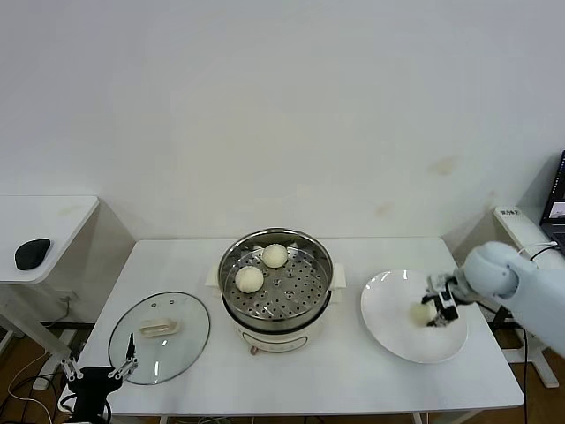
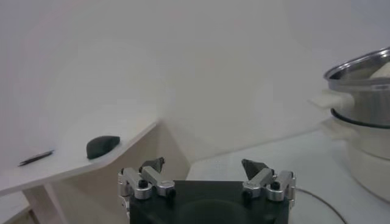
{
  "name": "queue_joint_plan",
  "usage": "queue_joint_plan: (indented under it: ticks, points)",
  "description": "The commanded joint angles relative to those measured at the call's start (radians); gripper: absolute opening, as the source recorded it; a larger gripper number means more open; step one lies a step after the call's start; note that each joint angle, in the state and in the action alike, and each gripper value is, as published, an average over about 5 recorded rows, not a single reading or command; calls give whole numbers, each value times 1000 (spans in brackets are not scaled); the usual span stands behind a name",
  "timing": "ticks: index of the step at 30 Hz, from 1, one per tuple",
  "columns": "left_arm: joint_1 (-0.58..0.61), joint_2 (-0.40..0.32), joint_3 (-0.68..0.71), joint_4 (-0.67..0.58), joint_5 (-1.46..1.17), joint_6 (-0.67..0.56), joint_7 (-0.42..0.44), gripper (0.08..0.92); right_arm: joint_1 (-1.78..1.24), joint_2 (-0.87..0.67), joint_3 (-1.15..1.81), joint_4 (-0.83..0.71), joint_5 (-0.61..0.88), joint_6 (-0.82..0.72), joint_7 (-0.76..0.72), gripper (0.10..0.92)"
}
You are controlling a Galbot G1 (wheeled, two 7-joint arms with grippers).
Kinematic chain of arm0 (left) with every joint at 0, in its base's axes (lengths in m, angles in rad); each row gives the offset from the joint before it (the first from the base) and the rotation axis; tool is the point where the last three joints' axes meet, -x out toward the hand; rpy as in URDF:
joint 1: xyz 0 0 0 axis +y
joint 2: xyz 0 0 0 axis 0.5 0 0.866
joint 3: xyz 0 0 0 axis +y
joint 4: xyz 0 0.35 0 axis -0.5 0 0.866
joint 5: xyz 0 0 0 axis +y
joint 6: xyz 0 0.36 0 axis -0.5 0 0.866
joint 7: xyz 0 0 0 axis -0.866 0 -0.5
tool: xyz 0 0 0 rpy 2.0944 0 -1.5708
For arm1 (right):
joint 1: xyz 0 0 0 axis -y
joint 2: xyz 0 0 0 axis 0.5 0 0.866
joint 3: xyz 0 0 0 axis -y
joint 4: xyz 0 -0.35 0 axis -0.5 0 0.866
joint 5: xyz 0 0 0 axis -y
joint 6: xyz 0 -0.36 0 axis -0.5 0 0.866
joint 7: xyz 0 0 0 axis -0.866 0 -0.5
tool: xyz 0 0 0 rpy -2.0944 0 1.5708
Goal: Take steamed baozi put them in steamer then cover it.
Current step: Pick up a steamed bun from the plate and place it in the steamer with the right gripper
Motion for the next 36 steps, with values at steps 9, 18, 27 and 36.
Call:
queue_joint_plan:
  ticks: [9,18,27,36]
  points:
    - [10,-4,0,-19,2,0,0,823,669,344,-395,38,297,-36,32,552]
    - [17,-11,-10,-22,2,-2,-1,823,613,506,-490,45,417,90,150,551]
    - [11,-23,-18,-28,2,0,-1,823,568,619,-564,9,268,251,133,557]
    - [6,-37,-22,-22,0,-1,-3,823,522,659,-590,1,121,354,118,560]
